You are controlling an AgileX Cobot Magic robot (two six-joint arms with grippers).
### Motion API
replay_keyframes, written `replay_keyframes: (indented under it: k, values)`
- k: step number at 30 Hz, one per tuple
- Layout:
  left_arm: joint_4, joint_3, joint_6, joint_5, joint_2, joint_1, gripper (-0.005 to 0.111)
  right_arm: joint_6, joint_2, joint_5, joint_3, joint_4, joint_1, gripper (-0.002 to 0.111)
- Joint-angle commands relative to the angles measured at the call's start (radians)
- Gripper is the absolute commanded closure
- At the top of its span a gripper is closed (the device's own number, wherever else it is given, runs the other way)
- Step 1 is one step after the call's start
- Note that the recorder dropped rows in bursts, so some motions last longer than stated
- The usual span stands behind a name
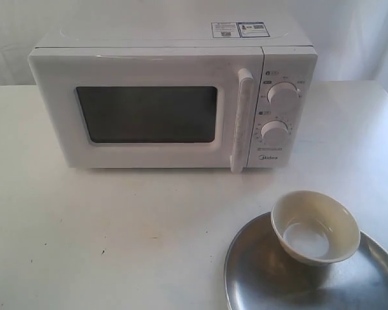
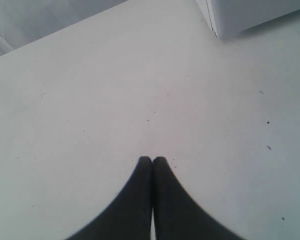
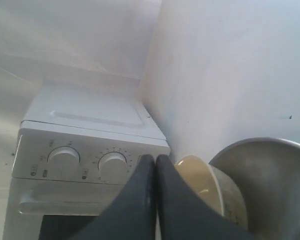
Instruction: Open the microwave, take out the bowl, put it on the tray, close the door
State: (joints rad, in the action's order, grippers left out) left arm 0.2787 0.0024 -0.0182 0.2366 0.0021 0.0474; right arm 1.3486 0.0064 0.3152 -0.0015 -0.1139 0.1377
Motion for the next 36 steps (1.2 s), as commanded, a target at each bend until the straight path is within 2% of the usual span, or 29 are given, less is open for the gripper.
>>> replay_keyframes:
  k: [1, 5, 8, 10, 15, 17, 24, 30, 36]
  values:
    - [-0.002, -0.002, -0.003, -0.002, -0.002, 0.000, 0.107, -0.025, -0.006, 0.008, 0.002, -0.047, -0.008, 0.108]
    - [-0.002, -0.002, -0.003, 0.000, -0.002, 0.000, 0.107, -0.055, -0.006, 0.004, 0.002, -0.067, -0.010, 0.108]
    - [-0.002, -0.002, -0.003, -0.001, -0.002, 0.000, 0.107, -0.279, -0.006, 0.004, 0.002, -0.096, -0.010, 0.108]
    - [-0.002, -0.002, -0.003, -0.001, -0.002, 0.000, 0.107, -0.514, -0.006, 0.000, 0.002, -0.090, -0.010, 0.108]
    - [-0.002, -0.002, -0.003, -0.001, -0.002, 0.000, 0.107, -1.306, -0.006, -0.002, 0.002, -0.057, -0.010, 0.108]
    - [-0.002, -0.002, -0.003, -0.001, -0.002, 0.000, 0.107, -1.428, -0.006, -0.002, 0.002, -0.044, -0.010, 0.108]
    - [-0.002, -0.002, -0.003, -0.001, -0.002, 0.000, 0.107, -1.529, -0.006, 0.000, 0.002, -0.040, -0.019, 0.108]
    - [-0.002, -0.002, -0.003, -0.001, -0.002, 0.000, 0.107, -1.375, -0.006, 0.002, 0.002, -0.036, -0.062, 0.108]
    - [-0.002, -0.002, -0.003, -0.001, -0.002, 0.000, 0.107, -1.370, -0.006, 0.004, 0.002, -0.036, -0.071, 0.108]
